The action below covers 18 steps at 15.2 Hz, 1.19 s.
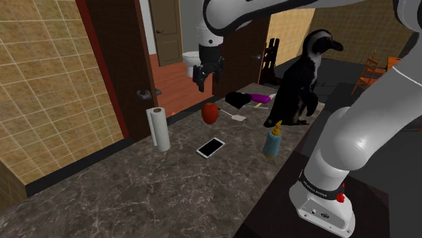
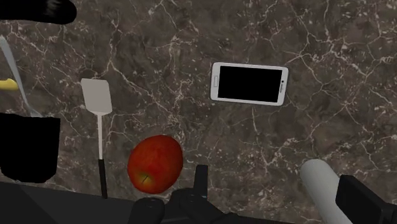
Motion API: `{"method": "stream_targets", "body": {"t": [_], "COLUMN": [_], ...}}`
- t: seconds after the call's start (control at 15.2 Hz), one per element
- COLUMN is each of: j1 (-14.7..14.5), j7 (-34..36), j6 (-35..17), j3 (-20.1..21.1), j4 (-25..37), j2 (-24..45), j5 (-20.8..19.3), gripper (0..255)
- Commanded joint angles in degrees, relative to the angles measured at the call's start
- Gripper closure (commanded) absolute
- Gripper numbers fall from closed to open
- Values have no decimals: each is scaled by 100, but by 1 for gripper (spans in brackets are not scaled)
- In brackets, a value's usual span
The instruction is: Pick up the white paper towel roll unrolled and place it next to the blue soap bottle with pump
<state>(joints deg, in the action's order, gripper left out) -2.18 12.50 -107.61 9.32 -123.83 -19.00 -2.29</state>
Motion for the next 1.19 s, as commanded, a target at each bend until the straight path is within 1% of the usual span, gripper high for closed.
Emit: {"method": "stream_targets", "body": {"t": [0.0, 0.53, 0.99, 1.12], "j1": [-41, -267, -604, -605], "j7": [146, 718, 1154, 1162], "j6": [-146, -357, -239, -381], "j3": [110, 475, 645, 637], "j4": [224, 1470, 2960, 2848], "j2": [417, 2073, 3617, 3648], "j5": [12, -105, -339, -351], "gripper": [0, 0, 0, 0]}}
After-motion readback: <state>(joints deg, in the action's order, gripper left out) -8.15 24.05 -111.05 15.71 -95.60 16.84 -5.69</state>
